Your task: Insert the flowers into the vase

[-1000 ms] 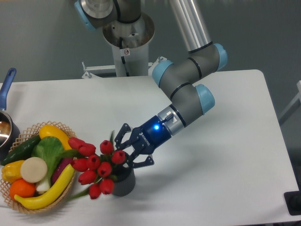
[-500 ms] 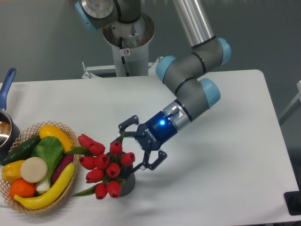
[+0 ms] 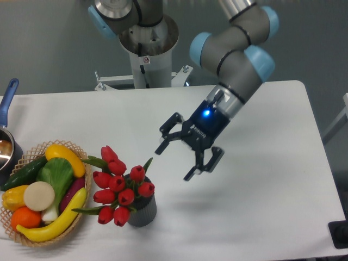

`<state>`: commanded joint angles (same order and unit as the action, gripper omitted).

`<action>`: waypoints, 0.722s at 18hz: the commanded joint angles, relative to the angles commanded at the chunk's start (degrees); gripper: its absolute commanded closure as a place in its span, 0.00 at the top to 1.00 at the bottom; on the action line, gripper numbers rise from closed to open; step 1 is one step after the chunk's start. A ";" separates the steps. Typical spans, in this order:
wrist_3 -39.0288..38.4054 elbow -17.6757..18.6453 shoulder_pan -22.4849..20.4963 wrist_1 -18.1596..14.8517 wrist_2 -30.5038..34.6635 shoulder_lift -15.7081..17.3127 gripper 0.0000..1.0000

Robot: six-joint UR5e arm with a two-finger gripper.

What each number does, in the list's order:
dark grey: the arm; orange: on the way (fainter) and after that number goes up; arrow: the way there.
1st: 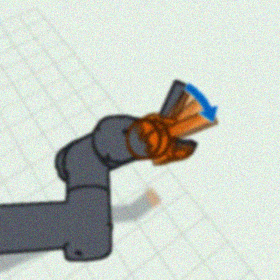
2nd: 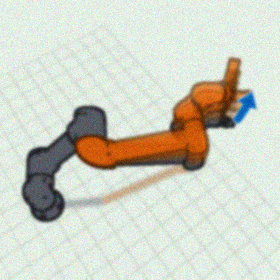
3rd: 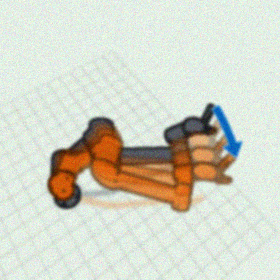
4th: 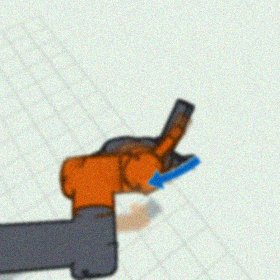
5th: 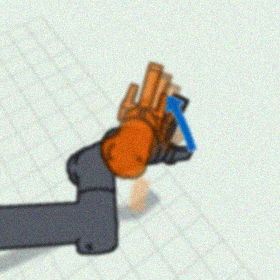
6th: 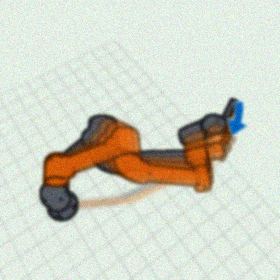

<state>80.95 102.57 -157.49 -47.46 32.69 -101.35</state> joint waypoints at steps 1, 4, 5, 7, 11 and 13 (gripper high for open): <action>-0.09 -0.26 -1.06 0.09 0.44 0.79 1.00; 0.35 -4.03 -4.57 -0.09 4.38 2.47 1.00; 0.35 -6.13 -4.76 -0.52 7.10 2.47 1.00; 0.35 -8.52 -4.76 -0.70 12.20 2.38 1.00; 1.05 -11.34 -4.67 -0.97 18.80 2.47 1.00; 5.94 -11.34 -4.84 -2.36 23.36 2.82 1.00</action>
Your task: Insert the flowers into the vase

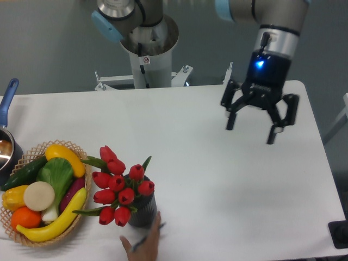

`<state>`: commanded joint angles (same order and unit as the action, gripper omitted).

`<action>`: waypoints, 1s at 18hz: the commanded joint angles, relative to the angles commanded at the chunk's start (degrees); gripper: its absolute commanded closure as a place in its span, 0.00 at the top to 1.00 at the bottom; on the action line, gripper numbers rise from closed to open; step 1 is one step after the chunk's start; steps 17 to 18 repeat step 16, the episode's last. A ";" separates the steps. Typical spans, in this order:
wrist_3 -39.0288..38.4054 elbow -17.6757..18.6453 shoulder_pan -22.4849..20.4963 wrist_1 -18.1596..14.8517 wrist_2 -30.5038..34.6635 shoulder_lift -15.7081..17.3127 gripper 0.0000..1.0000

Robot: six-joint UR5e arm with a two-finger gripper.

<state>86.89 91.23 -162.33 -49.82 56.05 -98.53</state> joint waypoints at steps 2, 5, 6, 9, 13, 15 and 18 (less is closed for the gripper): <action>6.68 -0.17 -0.35 -3.68 3.79 0.44 1.00; 15.47 -0.44 -0.62 -8.96 8.27 1.75 1.00; 18.63 -0.44 -0.88 -10.72 10.03 2.11 1.00; 26.90 -0.96 -2.28 -16.86 14.69 3.25 1.00; 31.14 -1.67 -3.95 -24.43 15.05 3.78 1.00; 31.14 -1.76 -4.48 -26.72 15.05 3.87 1.00; 31.14 -1.67 -4.48 -26.99 15.05 3.96 1.00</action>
